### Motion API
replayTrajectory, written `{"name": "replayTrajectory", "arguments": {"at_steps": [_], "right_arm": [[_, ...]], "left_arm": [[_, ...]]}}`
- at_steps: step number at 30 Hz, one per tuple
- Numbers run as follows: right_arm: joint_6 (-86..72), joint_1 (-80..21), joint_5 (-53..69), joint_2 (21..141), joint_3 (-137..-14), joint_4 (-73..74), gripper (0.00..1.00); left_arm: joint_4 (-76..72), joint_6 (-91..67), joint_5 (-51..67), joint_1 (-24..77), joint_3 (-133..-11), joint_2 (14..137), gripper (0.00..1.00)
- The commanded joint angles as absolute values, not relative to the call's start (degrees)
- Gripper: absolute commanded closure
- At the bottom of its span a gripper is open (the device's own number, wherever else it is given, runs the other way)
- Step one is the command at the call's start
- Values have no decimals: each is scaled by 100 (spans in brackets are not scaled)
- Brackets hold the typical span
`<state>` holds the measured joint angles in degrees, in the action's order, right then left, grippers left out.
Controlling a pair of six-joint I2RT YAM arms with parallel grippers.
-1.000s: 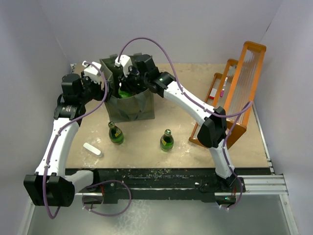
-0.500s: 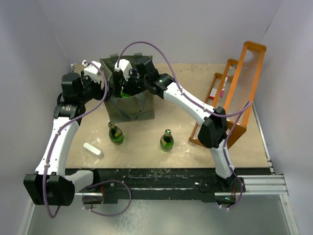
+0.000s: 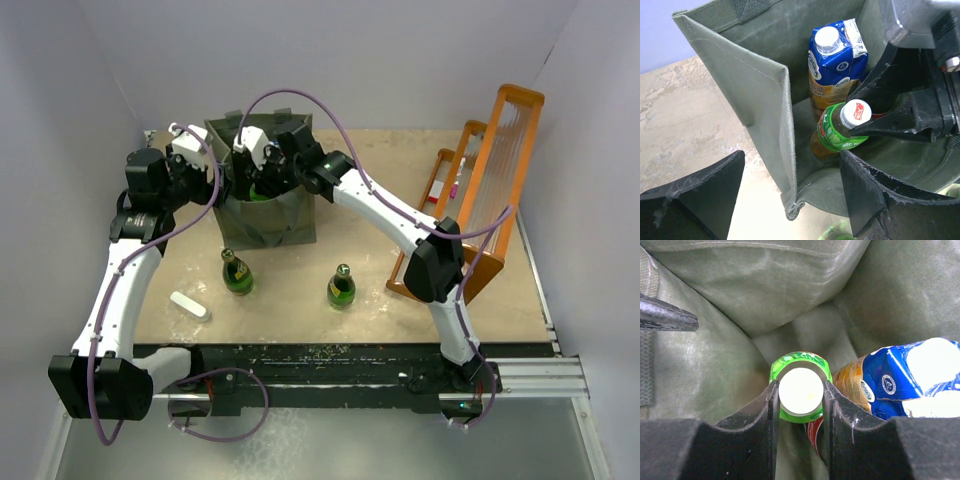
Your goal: Place the beverage into the canvas bag
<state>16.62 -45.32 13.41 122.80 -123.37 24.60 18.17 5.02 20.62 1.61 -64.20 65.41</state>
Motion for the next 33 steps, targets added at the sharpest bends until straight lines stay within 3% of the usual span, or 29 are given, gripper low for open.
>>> {"name": "replayTrajectory", "arguments": {"at_steps": [1, 8, 16, 33], "right_arm": [[1872, -4474, 1260, 12246, -12450, 2259, 78], [1872, -4474, 1244, 12380, -12540, 2250, 65], [1872, -4474, 1251, 12558, -12656, 2202, 60], [1727, -4474, 1441, 12296, -12836, 2237, 37]], "left_arm": [[1756, 509, 2194, 167, -6617, 6487, 20], [1722, 497, 2325, 167, -6643, 6439, 16], [1722, 516, 2453, 167, -6688, 6456, 11], [1661, 492, 2345, 167, -6604, 6345, 9]]}}
